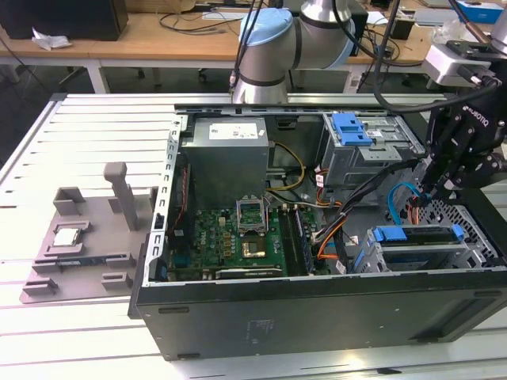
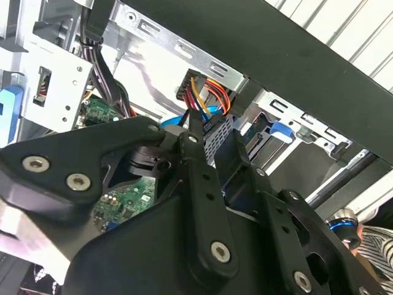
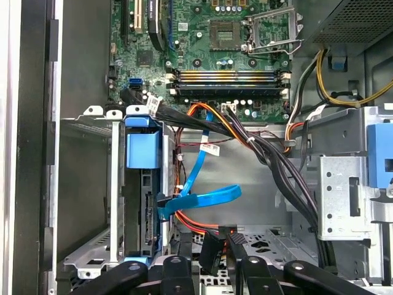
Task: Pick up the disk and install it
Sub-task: 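Insert the first disk wire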
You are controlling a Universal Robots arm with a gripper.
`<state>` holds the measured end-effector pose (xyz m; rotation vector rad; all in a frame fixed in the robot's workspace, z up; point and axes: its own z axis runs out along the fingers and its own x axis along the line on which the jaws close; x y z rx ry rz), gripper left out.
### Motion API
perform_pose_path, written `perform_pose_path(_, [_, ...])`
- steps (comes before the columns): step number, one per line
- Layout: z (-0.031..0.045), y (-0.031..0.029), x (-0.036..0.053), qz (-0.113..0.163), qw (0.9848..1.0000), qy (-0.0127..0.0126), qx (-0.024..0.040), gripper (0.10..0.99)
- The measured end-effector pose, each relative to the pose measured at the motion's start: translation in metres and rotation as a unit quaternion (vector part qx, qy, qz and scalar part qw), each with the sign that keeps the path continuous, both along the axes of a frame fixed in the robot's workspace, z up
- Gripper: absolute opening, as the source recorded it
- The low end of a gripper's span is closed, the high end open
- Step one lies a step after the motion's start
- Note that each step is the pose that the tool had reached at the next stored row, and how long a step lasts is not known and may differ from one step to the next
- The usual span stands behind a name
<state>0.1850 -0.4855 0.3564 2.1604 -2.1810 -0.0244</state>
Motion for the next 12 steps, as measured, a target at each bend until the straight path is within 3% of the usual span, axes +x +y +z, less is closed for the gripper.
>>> perform_pose_path(2, [0.0, 0.0, 0.0, 0.0, 1.0, 0.0, 0.0, 0.278])
perform_pose_path(3, [0.0, 0.0, 0.0, 0.0, 1.0, 0.0, -0.0001, 0.278])
perform_pose_path(5, [0.0, 0.0, 0.0, 0.0, 1.0, 0.0, -0.0001, 0.165])
perform_pose_path(12, [-0.0004, 0.0001, -0.0008, 0.0, 1.0, 0.0, 0.0001, 0.165])
